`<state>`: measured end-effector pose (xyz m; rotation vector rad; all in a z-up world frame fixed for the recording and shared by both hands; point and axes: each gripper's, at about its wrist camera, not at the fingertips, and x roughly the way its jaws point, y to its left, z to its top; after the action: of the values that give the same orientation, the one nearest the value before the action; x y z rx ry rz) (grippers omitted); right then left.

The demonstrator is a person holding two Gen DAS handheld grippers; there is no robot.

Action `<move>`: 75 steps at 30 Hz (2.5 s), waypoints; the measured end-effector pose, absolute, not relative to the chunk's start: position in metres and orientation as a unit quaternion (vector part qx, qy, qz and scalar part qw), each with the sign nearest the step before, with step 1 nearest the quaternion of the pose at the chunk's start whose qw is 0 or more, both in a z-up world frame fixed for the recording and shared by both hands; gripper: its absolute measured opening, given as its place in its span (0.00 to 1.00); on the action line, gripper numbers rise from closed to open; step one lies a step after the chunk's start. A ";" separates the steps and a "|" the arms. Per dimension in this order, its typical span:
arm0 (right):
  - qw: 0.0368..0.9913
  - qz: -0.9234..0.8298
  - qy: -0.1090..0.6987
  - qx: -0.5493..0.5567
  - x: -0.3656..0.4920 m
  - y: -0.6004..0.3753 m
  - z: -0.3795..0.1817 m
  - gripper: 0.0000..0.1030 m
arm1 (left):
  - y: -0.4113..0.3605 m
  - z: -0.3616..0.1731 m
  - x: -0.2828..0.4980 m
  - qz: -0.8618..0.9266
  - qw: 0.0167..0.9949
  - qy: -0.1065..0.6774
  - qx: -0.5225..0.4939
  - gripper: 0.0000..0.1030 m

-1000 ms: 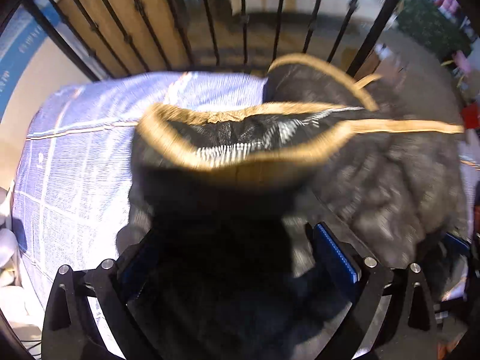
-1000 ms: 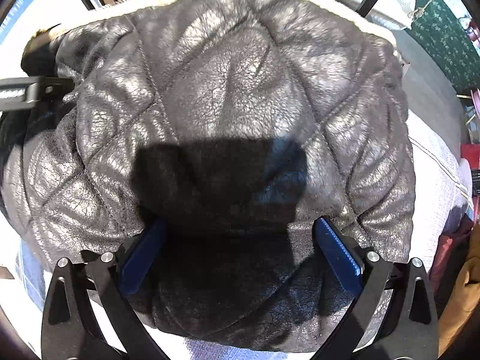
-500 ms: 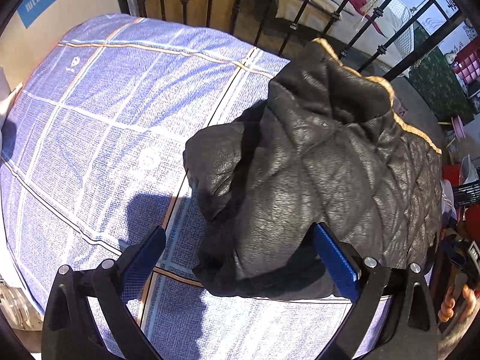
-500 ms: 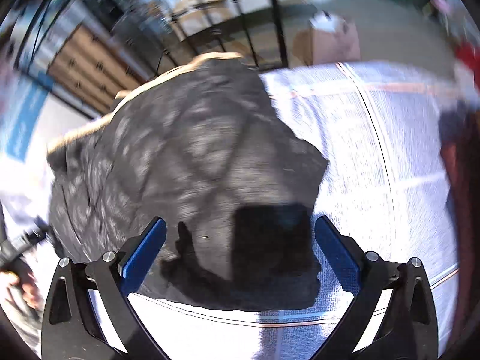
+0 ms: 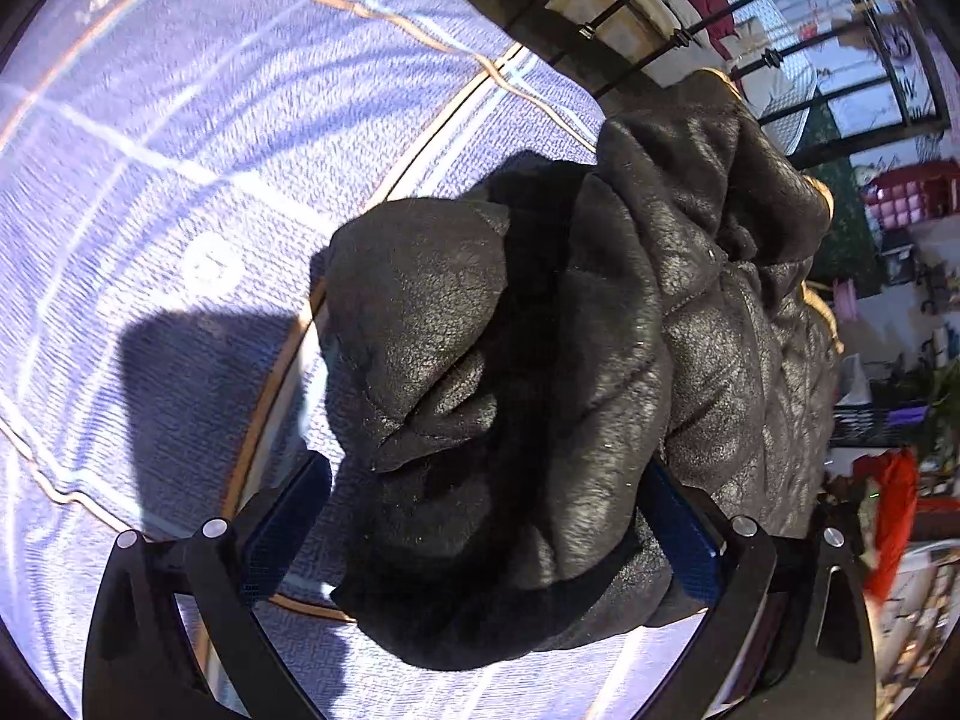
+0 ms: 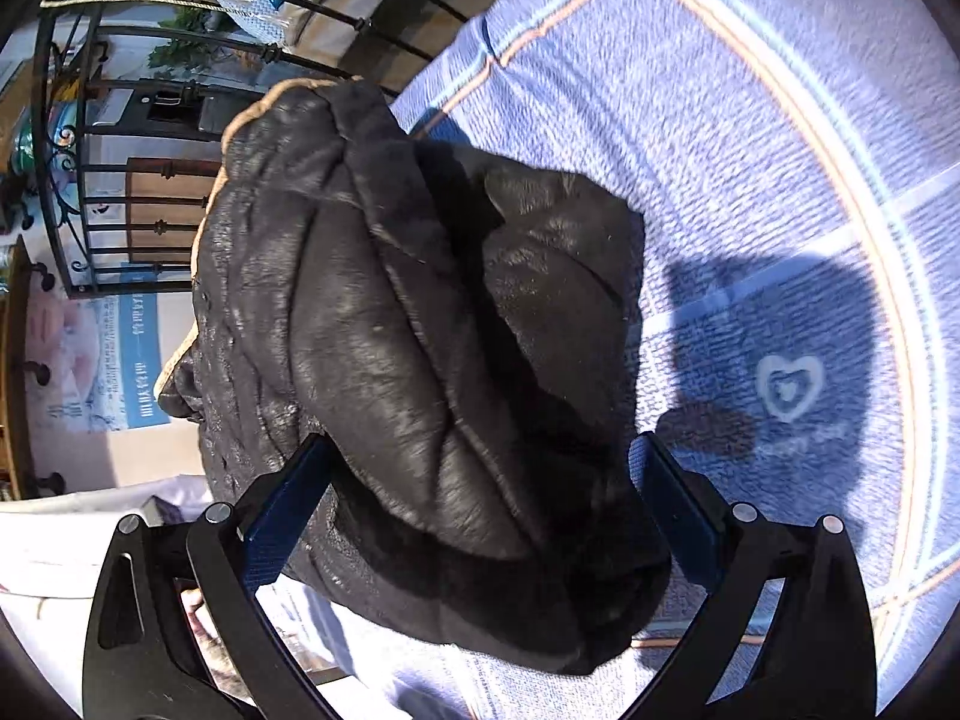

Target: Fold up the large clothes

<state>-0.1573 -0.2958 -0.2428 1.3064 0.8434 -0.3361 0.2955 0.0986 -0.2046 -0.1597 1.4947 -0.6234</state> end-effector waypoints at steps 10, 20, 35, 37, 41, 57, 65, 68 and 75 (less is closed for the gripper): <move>0.667 -0.120 0.343 0.650 -0.153 -0.301 -0.287 0.95 | 0.094 -0.236 0.303 -0.304 0.645 0.687 -0.140 0.96; 0.675 -0.151 0.338 0.638 -0.147 -0.293 -0.278 0.88 | 0.080 -0.235 0.288 -0.286 0.664 0.672 -0.160 0.92; 0.742 -0.189 0.352 0.538 -0.145 -0.252 -0.197 0.40 | 0.059 -0.126 0.251 -0.326 0.738 0.587 -0.064 0.46; 0.759 -0.187 0.361 0.509 -0.144 -0.239 -0.181 0.39 | 0.060 -0.105 0.247 -0.335 0.751 0.566 -0.052 0.45; 0.777 -0.170 0.356 0.491 -0.131 -0.215 -0.150 0.36 | 0.084 -0.059 0.237 -0.340 0.780 0.523 -0.054 0.44; 0.883 0.099 0.405 0.215 0.189 -0.004 -0.020 0.36 | 0.421 0.014 0.172 -0.084 0.884 0.418 -0.192 0.44; 0.851 0.156 0.488 0.119 0.343 0.122 -0.053 0.40 | 0.516 -0.121 0.137 0.030 0.813 0.457 -0.360 0.47; 0.830 0.114 0.537 0.102 0.369 0.135 -0.090 0.44 | 0.515 -0.162 0.126 0.034 0.786 0.479 -0.391 0.54; 0.771 0.041 0.593 0.228 0.355 0.054 -0.168 0.61 | 0.522 -0.185 0.107 0.027 0.782 0.501 -0.369 0.74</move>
<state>0.3554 0.0540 -0.1682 0.4943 1.2868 0.0894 0.1075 0.5220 -0.1846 -0.7976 1.0818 0.0576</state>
